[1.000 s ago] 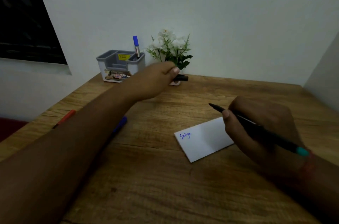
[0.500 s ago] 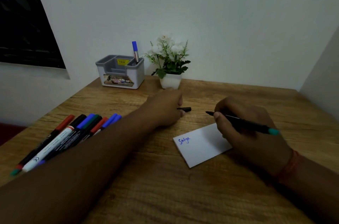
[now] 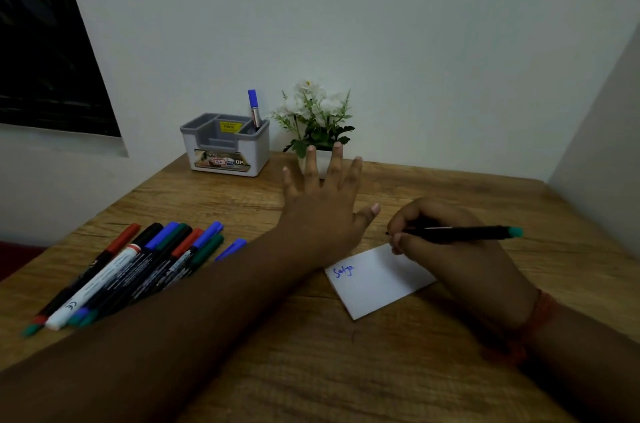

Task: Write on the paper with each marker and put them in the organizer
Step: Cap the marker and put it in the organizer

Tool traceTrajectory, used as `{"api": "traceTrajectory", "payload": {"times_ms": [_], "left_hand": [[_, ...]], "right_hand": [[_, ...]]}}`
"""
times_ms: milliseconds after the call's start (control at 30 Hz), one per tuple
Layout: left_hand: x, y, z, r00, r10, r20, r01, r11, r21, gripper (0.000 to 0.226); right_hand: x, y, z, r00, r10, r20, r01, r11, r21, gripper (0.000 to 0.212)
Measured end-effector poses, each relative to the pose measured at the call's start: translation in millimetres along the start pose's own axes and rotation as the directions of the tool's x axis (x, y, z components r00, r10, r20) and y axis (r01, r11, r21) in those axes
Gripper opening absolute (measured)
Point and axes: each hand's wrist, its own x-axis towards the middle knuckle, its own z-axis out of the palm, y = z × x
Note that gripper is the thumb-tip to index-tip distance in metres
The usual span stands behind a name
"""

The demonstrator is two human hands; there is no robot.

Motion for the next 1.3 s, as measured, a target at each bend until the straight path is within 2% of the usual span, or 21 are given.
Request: {"api": "traceTrajectory", "payload": {"times_ms": [100,233,533,733,967,1300], "left_hand": [[-2.1,3.4,9.8,0.999,0.041,-0.009,-0.041,0.999,0.015,0.077],[-2.2,1.7,18.5,0.997,0.075,0.000,-0.075,0.995,0.062,0.087],[5.2,-10.2,25.0,0.996,0.085,-0.023,-0.083,0.994,0.073,0.086],[6.3,-10.1,26.9,0.995,0.091,-0.049,-0.086,0.992,0.089,0.075],[7.2,-10.6,28.9,0.994,0.079,-0.072,-0.070,0.990,0.121,0.083],[5.6,-10.3,26.5,0.994,0.086,-0.068,-0.077,0.989,0.123,0.075]], "right_hand": [[-1.4,-2.1,4.4,0.997,0.058,0.058,-0.059,0.998,0.010,0.015],[3.0,1.7,11.4,0.990,0.094,0.102,-0.098,0.995,0.027,0.013],[-0.1,9.7,13.1,0.992,0.075,0.102,-0.065,0.993,-0.095,0.013],[4.9,8.9,16.2,0.990,0.103,0.091,-0.096,0.992,-0.077,0.008],[6.0,13.5,18.5,0.988,0.121,0.092,-0.115,0.991,-0.069,0.006],[5.1,11.0,18.5,0.988,0.120,0.095,-0.118,0.993,-0.027,0.008]]}}
